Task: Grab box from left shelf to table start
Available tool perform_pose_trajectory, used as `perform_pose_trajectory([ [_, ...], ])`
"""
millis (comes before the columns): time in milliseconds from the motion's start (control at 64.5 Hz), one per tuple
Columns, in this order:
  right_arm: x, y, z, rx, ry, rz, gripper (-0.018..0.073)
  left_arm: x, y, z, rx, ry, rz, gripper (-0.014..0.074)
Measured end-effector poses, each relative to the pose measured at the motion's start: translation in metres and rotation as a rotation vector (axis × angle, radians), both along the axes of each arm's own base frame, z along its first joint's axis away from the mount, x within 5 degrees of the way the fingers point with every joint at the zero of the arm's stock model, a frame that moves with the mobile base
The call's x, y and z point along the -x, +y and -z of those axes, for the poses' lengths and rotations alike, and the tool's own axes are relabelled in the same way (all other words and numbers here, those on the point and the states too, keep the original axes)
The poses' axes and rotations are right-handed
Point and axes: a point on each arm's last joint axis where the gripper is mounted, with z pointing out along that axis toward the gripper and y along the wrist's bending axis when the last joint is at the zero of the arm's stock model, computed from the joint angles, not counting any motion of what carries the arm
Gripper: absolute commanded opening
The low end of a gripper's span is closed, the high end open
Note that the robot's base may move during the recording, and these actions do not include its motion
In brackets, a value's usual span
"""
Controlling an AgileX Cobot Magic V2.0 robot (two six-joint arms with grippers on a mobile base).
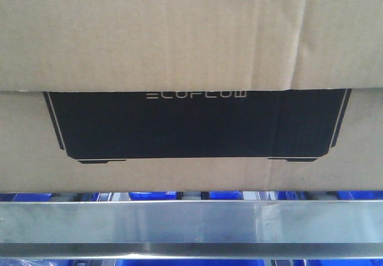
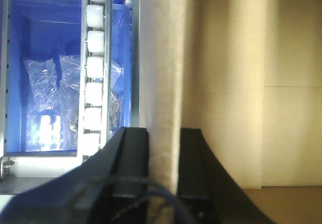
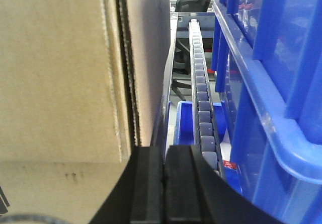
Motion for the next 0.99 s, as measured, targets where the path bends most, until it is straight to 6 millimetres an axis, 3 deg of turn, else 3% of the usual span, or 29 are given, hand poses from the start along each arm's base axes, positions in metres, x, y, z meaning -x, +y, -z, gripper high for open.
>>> perform_pose_trajectory([
  [853,0.0,0.0,-0.0002,0.0,-0.002,0.0,0.0049,0.0,0.0,0.0,0.0,0.0,0.0,-0.0104],
  [992,0.002,0.0009,-0.0014,-0.018,0.102,-0.011,0.0049,0.0,0.0,0.0,0.0,0.0,0.0,-0.0104],
])
